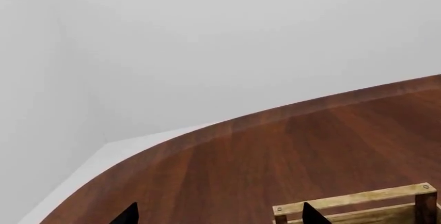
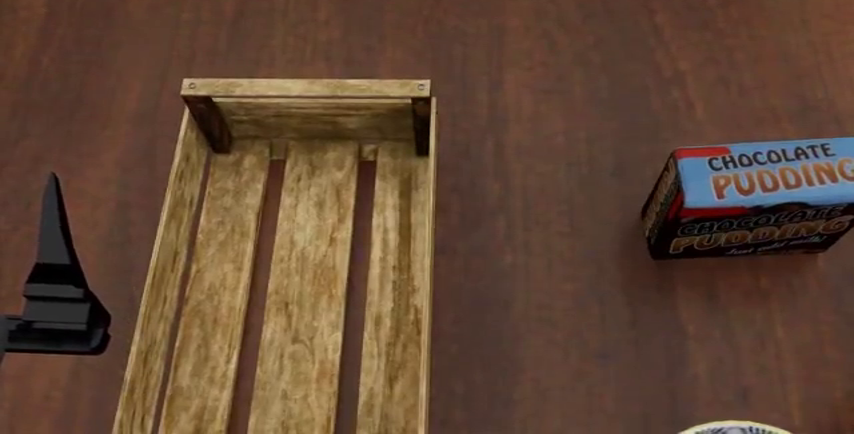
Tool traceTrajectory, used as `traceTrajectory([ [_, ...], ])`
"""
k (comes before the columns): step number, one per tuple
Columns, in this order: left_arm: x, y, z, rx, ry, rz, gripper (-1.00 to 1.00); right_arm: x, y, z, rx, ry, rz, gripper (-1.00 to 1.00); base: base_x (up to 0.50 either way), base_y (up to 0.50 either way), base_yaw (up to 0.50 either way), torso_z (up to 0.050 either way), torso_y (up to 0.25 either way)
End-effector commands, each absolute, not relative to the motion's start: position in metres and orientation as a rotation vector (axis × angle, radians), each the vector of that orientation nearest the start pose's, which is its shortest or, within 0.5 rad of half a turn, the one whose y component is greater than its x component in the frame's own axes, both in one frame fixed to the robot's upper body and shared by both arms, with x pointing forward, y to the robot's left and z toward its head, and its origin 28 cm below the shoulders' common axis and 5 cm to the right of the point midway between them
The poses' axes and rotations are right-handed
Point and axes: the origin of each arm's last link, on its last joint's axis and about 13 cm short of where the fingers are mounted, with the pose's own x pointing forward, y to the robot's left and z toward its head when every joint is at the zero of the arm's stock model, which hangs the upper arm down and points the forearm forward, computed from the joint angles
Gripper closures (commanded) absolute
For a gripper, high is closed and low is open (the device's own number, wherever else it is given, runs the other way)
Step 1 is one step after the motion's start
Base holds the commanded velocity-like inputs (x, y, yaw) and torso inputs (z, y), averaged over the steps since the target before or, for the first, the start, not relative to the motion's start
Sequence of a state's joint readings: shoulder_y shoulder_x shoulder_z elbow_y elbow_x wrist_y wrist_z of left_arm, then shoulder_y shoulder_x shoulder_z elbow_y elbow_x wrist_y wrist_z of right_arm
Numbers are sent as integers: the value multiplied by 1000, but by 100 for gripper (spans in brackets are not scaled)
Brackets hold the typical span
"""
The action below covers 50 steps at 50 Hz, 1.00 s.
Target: Stack the left bowl on the right bowl and place them in the tray.
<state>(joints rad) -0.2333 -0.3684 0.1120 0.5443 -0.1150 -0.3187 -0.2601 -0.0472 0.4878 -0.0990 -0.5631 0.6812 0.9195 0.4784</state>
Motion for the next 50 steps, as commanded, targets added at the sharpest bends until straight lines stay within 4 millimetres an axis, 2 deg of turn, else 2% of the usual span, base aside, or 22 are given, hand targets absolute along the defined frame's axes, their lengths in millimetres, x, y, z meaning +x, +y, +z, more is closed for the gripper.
traceTrajectory([
  [1, 234, 244, 159, 212, -450, 91, -100, 157, -127, 86, -131, 505, 39, 100, 10, 0, 3, 0, 0],
  [27, 230, 245, 162, 205, -461, 89, -100, 142, -114, 135, -294, 390, 20, 100, 0, 0, 0, 0, 0],
  [50, 230, 249, 169, 133, -439, 113, -100, 151, -122, 175, -351, 307, -41, 100, 0, 0, 0, 0, 0],
])
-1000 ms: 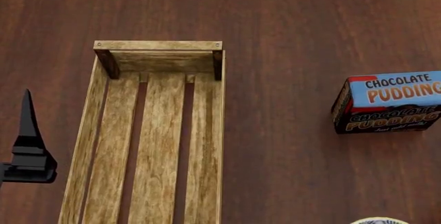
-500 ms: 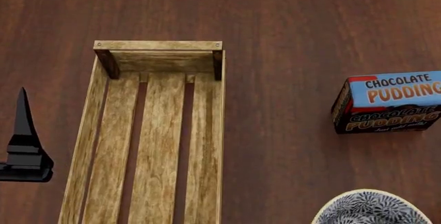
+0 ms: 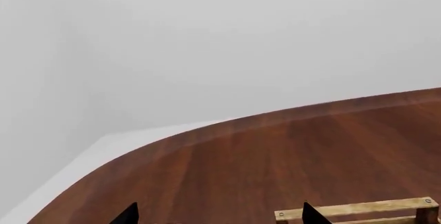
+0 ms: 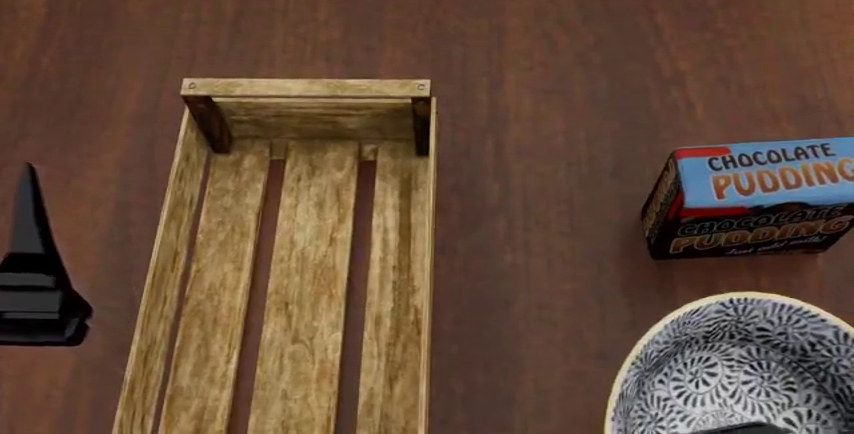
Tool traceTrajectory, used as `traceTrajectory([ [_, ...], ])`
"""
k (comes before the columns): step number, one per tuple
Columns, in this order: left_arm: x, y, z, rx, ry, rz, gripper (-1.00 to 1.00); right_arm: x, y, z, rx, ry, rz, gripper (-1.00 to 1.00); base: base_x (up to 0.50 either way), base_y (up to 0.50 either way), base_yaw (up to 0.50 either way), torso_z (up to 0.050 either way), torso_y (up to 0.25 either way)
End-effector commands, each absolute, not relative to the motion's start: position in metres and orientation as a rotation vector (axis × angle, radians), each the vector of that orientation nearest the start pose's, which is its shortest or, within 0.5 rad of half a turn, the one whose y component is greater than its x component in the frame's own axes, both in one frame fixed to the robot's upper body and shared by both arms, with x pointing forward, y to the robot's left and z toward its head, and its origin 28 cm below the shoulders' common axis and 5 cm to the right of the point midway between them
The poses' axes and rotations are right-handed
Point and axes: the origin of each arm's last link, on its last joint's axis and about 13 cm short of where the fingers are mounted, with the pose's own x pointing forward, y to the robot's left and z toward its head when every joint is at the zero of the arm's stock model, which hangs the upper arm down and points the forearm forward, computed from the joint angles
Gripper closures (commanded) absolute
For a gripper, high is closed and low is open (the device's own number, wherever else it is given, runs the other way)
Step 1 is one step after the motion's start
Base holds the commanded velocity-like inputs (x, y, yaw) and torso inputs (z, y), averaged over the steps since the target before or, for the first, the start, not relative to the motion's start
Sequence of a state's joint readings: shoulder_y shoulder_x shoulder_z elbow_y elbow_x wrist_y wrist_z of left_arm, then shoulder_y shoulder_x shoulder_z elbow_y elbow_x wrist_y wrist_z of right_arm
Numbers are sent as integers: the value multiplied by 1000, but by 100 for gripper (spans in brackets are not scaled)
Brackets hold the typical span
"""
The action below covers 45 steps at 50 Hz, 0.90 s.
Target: Stack the left bowl on the right bowl and place them in the tray.
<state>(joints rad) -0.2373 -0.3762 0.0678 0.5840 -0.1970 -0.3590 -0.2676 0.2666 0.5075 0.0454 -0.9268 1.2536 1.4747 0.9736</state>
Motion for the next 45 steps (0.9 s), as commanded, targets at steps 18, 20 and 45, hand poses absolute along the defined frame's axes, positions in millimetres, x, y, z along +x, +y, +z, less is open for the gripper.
traceTrajectory([
  [18, 233, 249, 170, 156, -450, 146, -100, 166, -141, 207, -367, 267, -135, 100, 0, 0, 0, 0, 0],
  [20, 233, 249, 170, 155, -452, 145, -100, 167, -143, 210, -366, 265, -144, 100, 0, 0, 0, 0, 0],
  [45, 235, 251, 174, 117, -458, 104, -100, 188, -180, 241, -383, 297, -245, 100, 0, 0, 0, 0, 0],
])
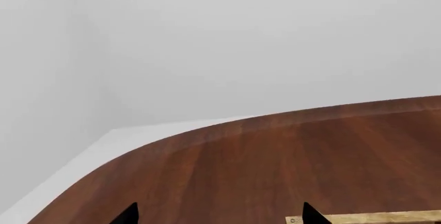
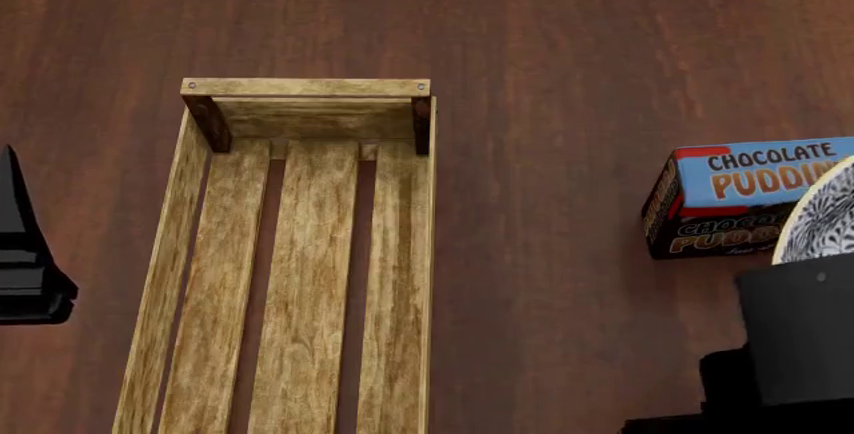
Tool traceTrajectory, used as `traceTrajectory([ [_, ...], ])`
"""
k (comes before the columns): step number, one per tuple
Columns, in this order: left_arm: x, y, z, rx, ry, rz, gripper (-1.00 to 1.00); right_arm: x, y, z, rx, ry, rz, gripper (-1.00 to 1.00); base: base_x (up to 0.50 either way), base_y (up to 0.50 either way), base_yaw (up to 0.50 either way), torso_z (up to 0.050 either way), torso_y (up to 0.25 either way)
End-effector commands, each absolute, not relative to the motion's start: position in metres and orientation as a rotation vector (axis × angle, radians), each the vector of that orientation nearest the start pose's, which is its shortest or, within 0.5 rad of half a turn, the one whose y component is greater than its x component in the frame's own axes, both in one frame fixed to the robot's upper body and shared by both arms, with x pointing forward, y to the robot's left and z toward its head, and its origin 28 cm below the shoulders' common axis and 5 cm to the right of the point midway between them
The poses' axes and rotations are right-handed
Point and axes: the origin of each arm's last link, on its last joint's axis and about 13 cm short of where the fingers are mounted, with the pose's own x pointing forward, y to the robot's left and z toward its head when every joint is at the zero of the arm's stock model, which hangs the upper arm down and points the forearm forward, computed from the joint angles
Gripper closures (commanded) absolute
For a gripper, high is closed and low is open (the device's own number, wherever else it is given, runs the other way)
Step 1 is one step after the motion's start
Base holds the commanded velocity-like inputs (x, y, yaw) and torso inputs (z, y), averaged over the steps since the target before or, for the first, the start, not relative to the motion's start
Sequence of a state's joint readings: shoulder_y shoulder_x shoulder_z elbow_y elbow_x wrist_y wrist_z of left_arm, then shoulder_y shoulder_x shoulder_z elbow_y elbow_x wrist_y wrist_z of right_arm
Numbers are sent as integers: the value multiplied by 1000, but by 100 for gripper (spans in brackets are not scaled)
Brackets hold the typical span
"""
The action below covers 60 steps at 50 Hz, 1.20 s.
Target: Stack the left bowl on the right bowl and place them in the tray.
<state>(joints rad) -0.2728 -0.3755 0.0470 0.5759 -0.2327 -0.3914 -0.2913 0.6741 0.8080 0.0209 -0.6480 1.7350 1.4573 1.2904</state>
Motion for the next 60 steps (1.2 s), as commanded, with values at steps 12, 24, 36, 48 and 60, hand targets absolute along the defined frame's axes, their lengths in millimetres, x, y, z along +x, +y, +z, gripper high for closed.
traceTrajectory([
  [12, 236, 251, 172, 129, -453, 92, -100, 192, -204, 256, -351, 300, -321, 100, 0, 0, 0, 0, 0],
  [24, 236, 252, 175, 127, -469, 107, -100, 206, -229, 262, -357, 318, -414, 100, 0, 0, 0, 0, 0],
  [36, 242, 255, 175, 131, -465, 120, -100, 216, -245, 270, -375, 350, -471, 100, 0, 0, 0, 0, 0],
  [48, 246, 256, 173, 138, -460, 120, -100, 220, -263, 273, -433, 401, -522, 100, 0, 0, 0, 0, 0],
  [60, 246, 253, 171, 157, -459, 112, -100, 228, -278, 265, -380, 395, -506, 100, 0, 0, 0, 0, 0],
])
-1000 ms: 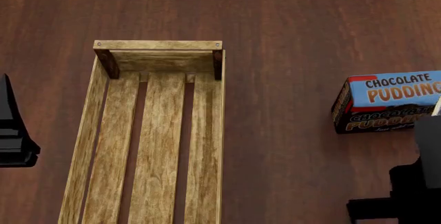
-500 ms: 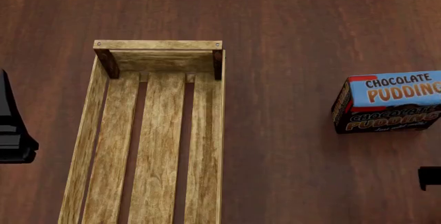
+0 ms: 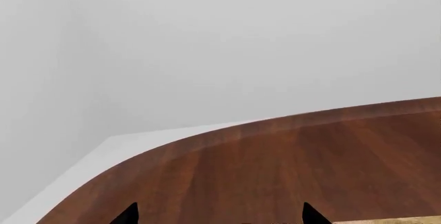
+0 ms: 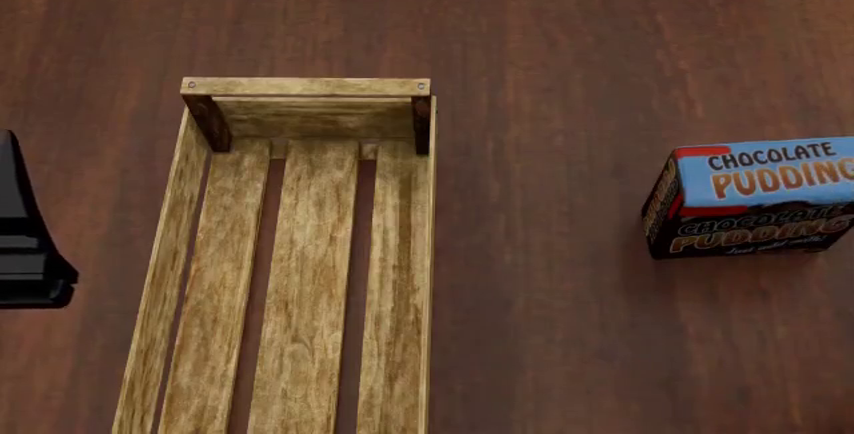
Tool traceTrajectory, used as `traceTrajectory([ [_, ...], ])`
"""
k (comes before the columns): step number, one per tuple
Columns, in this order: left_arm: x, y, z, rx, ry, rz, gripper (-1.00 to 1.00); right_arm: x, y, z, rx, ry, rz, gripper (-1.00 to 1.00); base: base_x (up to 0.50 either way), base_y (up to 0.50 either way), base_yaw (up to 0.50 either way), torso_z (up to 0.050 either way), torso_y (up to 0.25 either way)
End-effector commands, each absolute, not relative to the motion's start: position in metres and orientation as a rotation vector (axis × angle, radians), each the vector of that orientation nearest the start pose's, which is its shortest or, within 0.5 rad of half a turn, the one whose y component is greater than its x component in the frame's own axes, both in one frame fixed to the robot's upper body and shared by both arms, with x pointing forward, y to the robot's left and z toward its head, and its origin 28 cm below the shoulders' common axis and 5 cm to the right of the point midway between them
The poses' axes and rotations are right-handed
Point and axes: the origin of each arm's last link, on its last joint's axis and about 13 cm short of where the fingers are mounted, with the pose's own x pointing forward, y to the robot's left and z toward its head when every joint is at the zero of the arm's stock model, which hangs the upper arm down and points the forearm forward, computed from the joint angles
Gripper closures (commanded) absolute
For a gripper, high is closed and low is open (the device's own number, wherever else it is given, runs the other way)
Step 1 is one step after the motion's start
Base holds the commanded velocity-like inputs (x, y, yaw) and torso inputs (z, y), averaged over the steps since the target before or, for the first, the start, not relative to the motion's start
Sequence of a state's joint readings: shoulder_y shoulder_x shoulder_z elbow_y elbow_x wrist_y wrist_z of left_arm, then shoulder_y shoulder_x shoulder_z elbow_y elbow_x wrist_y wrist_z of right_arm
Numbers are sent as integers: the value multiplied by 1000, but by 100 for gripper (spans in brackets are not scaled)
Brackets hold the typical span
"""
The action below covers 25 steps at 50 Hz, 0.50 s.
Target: Stack the left bowl on the right bowl and place them in the tray.
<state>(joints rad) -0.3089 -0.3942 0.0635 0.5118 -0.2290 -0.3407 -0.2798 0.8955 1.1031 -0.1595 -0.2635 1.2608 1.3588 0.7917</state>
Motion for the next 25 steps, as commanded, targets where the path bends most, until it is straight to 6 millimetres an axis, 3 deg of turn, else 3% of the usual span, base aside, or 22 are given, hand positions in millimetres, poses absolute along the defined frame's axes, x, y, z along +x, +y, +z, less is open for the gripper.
traceTrajectory([
  [1, 246, 253, 171, 158, -459, 111, -100, 229, -278, 265, -369, 399, -498, 100, 0, 0, 0, 0, 0],
  [10, 248, 253, 169, 165, -452, 109, -100, 233, -286, 258, -339, 446, -524, 100, 0, 0, 0, 0, 0],
  [25, 248, 252, 169, 165, -447, 106, -100, 226, -281, 241, -292, 486, -520, 100, 0, 0, 0, 0, 0],
])
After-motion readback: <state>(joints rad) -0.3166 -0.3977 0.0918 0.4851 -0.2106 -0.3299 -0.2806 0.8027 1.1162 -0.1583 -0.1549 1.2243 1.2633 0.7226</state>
